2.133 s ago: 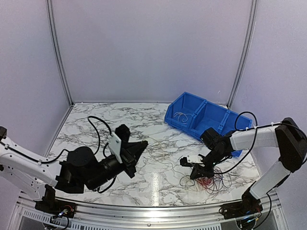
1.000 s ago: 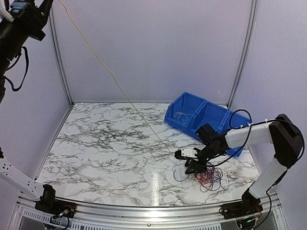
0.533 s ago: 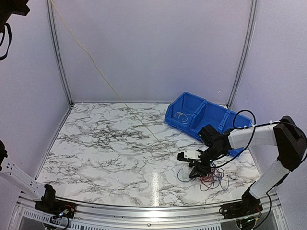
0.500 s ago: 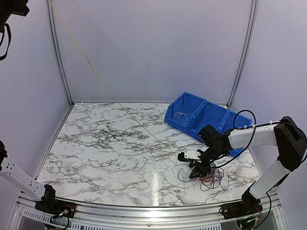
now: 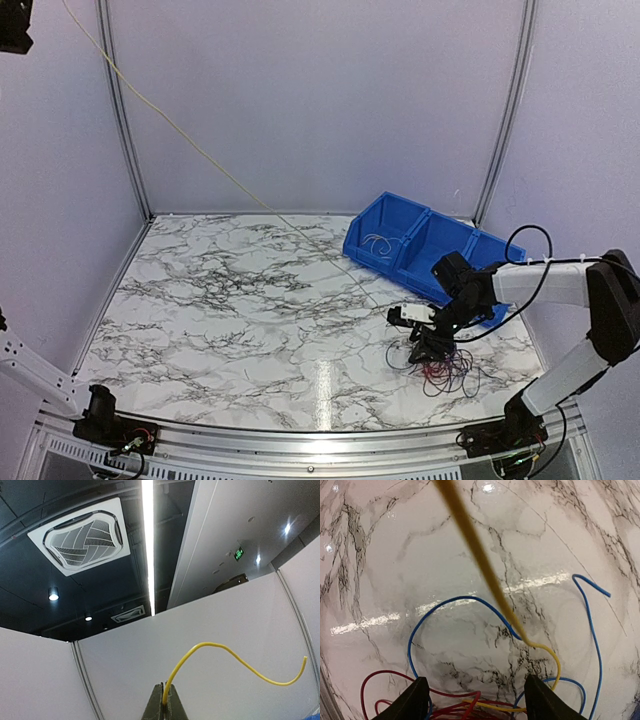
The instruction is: Untangle the cables
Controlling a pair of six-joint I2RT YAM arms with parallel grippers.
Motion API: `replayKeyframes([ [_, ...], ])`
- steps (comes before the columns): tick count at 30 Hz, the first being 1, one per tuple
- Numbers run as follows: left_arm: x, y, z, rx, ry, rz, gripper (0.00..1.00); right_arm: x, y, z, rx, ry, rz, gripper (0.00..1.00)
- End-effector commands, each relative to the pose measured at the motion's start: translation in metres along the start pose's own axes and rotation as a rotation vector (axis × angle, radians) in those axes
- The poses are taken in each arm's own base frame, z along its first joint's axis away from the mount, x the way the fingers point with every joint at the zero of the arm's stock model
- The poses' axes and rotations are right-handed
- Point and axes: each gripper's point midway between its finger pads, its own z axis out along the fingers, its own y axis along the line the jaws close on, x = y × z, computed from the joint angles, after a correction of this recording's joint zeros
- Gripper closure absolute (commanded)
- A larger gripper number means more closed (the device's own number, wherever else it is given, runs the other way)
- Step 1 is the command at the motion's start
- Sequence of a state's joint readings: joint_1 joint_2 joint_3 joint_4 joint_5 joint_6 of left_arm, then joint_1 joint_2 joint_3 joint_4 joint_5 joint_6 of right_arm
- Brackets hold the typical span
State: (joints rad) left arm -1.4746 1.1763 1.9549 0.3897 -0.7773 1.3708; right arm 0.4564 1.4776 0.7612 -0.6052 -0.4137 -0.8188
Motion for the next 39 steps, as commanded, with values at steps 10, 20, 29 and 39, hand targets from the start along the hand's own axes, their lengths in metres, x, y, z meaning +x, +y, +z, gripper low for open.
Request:
replayKeyframes([
  [10, 0.185, -0.1, -0.101, 0.077, 0.444, -0.01, 1.0, -0.017, 0.003, -0.03, -0.009, -0.045, -0.029, 0.45],
  [20, 0.318, -0.166, -0.164, 0.154, 0.685, -0.194, 1.0, -0.073, 0.027, -0.081, -0.065, -0.217, -0.133, 0.38],
  [29, 0.383, -0.237, -0.2, 0.22, 0.825, -0.316, 1.0, -0.111, 0.036, -0.04, -0.094, -0.232, -0.131, 0.35],
  [39, 0.404, -0.255, -0.229, 0.214, 0.868, -0.506, 1.0, -0.133, 0.033, -0.006, -0.23, -0.291, -0.074, 0.28],
])
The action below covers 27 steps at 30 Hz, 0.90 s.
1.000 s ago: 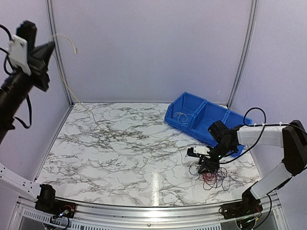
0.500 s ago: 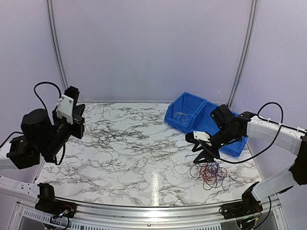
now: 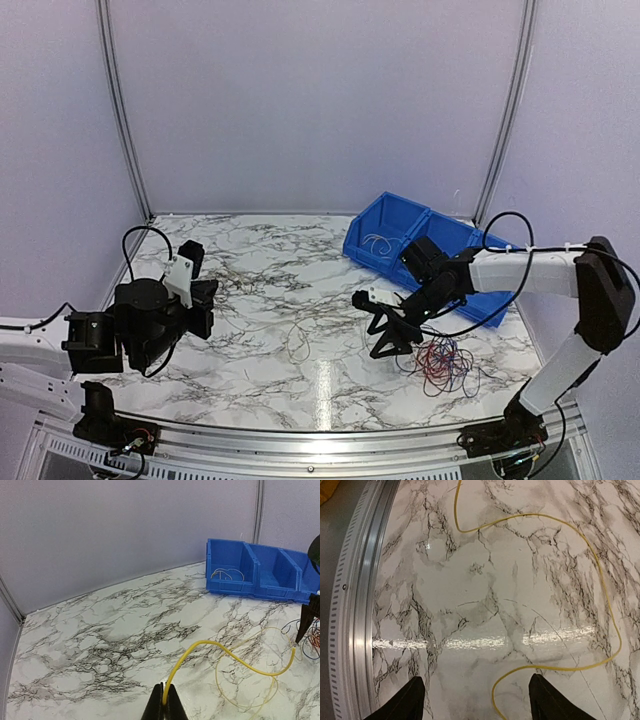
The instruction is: Untangle the cables
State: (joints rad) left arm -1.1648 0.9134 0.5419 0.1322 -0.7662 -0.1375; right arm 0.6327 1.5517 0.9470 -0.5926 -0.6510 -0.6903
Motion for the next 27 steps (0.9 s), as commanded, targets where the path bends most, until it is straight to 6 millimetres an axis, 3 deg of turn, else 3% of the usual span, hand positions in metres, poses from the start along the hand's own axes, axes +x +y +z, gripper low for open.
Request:
replayKeyframes([
  [1, -0.004, -0.007, -0.002, 0.057, -0.028, -0.162, 1.0, -0.033, -0.011, 0.008, -0.051, -0.087, 0.011, 0.27],
  [5, 0.001, -0.012, -0.003, 0.09, -0.012, -0.172, 1.0, -0.039, -0.022, 0.023, -0.095, -0.092, 0.098, 0.27],
  [8, 0.001, -0.014, -0.004, 0.105, -0.003, -0.173, 1.0, -0.041, -0.027, 0.027, -0.102, -0.077, 0.131, 0.32],
  [13, 0.004, -0.016, -0.006, 0.124, 0.011, -0.167, 1.0, -0.047, -0.03, 0.004, 0.004, -0.079, 0.096, 0.34],
  [16, 0.011, -0.017, -0.007, 0.131, 0.05, -0.093, 1.0, -0.045, -0.055, -0.015, 0.207, -0.077, 0.127, 0.33],
  [18, 0.011, -0.007, -0.01, 0.089, 0.074, -0.056, 1.0, -0.041, -0.073, -0.032, 0.351, -0.092, 0.15, 0.29],
  [20, 0.013, 0.002, -0.014, 0.059, 0.079, -0.036, 1.0, -0.036, -0.078, -0.037, 0.395, -0.095, 0.165, 0.26],
  [24, 0.013, 0.011, -0.023, 0.069, 0.036, -0.098, 1.0, -0.022, -0.06, -0.008, 0.197, -0.038, 0.239, 0.24],
  [27, 0.016, 0.011, -0.027, 0.094, 0.021, -0.138, 1.0, -0.014, -0.061, 0.01, 0.144, -0.03, 0.303, 0.23],
])
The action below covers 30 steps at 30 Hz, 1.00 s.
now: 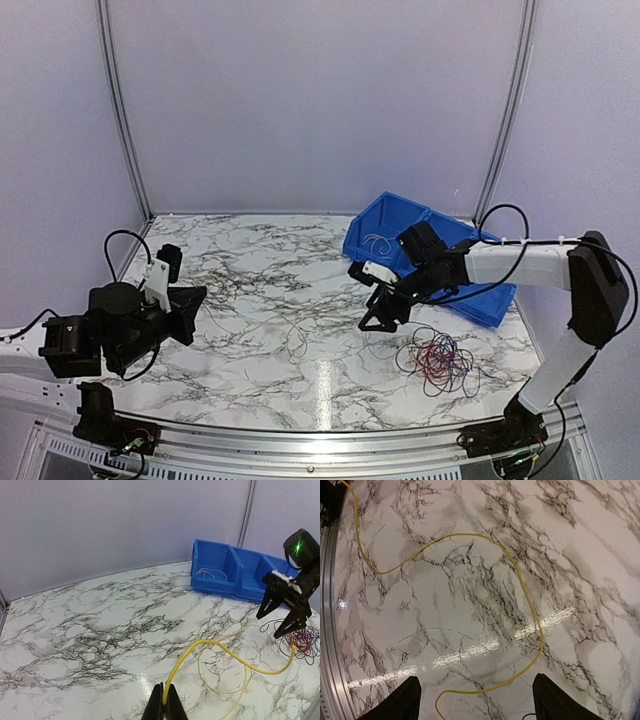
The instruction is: Untangle the cables
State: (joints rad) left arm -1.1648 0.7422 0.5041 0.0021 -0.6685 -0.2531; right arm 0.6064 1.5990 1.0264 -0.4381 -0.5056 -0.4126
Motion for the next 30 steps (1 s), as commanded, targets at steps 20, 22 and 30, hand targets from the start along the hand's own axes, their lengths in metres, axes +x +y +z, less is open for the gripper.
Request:
replayKeyframes([
  [20, 0.023, -0.033, 0.009, 0.155, 0.079, 0.086, 0.48, -0.053, 0.05, -0.019, -0.26, -0.103, -0.066, 1.0],
  [22, 0.015, -0.038, 0.009, 0.174, 0.056, 0.106, 0.42, -0.071, 0.069, -0.035, -0.289, -0.13, -0.136, 1.0],
  [30, -0.025, -0.08, 0.009, 0.345, -0.062, 0.123, 0.33, -0.116, 0.119, -0.075, -0.315, -0.177, -0.334, 1.0],
])
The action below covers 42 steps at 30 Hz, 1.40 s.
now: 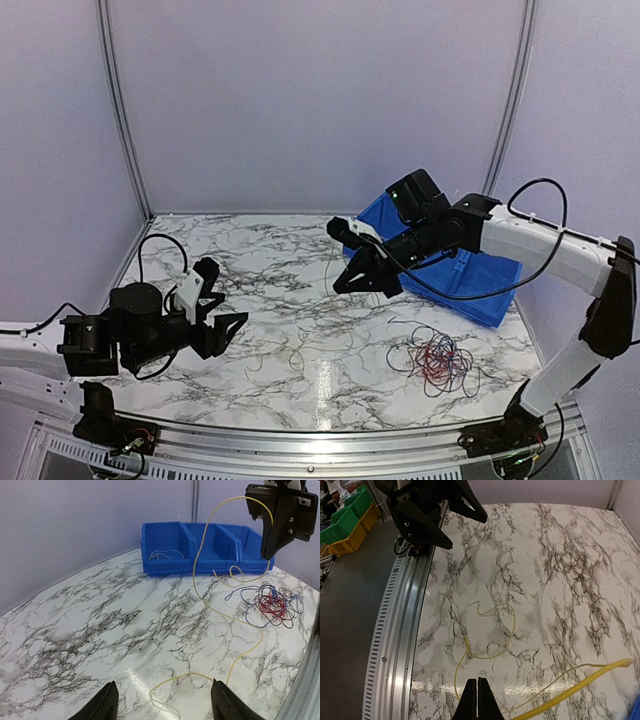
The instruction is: Untangle the cables
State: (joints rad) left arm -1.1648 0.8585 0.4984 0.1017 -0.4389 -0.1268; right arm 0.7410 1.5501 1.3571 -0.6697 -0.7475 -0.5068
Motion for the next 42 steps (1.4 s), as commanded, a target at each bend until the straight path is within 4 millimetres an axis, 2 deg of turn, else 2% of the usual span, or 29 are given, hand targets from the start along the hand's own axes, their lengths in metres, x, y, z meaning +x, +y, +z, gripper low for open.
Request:
replayKeyframes([
  [1, -0.056, -0.03, 0.001, 0.13, -0.152, 0.012, 0.33, -0.017, 0.026, -0.008, -0.064, 0.014, -0.069, 1.0],
  [5, -0.077, -0.044, 0.011, 0.149, -0.203, 0.067, 0.32, -0.021, 0.032, -0.007, -0.089, 0.024, -0.1, 1.0],
  [11, -0.086, -0.057, 0.047, 0.109, -0.191, 0.157, 0.31, -0.025, 0.047, -0.006, -0.145, 0.017, -0.115, 1.0],
  [18, -0.078, -0.074, 0.094, 0.092, -0.164, 0.208, 0.3, -0.029, 0.063, -0.014, -0.178, 0.0, -0.13, 1.0],
  [21, -0.072, -0.065, 0.115, 0.013, -0.153, 0.205, 0.31, -0.03, 0.069, -0.02, -0.183, -0.008, -0.14, 1.0],
  [24, -0.066, -0.053, 0.135, -0.047, -0.135, 0.218, 0.44, -0.028, 0.072, -0.023, -0.175, 0.0, -0.144, 1.0],
  [31, -0.074, -0.049, 0.142, -0.015, -0.2, 0.216, 0.97, -0.014, 0.077, -0.034, -0.12, -0.001, -0.16, 1.0],
  [35, -0.084, -0.051, 0.144, -0.009, -0.222, 0.228, 1.0, -0.003, 0.074, -0.036, -0.103, -0.002, -0.139, 1.0],
  [38, -0.097, -0.048, 0.14, -0.023, -0.25, 0.217, 1.0, 0.013, 0.062, -0.039, -0.054, 0.018, -0.131, 0.94],
  [39, -0.105, -0.046, 0.137, -0.03, -0.266, 0.211, 1.0, 0.023, 0.057, -0.037, -0.039, 0.031, -0.117, 0.87],
  [41, -0.124, -0.046, 0.128, -0.029, -0.306, 0.199, 1.0, 0.048, 0.049, -0.034, -0.03, 0.051, -0.073, 0.68],
  [42, -0.133, -0.045, 0.122, -0.026, -0.327, 0.192, 1.0, 0.056, 0.046, -0.034, -0.025, 0.055, -0.057, 0.62],
])
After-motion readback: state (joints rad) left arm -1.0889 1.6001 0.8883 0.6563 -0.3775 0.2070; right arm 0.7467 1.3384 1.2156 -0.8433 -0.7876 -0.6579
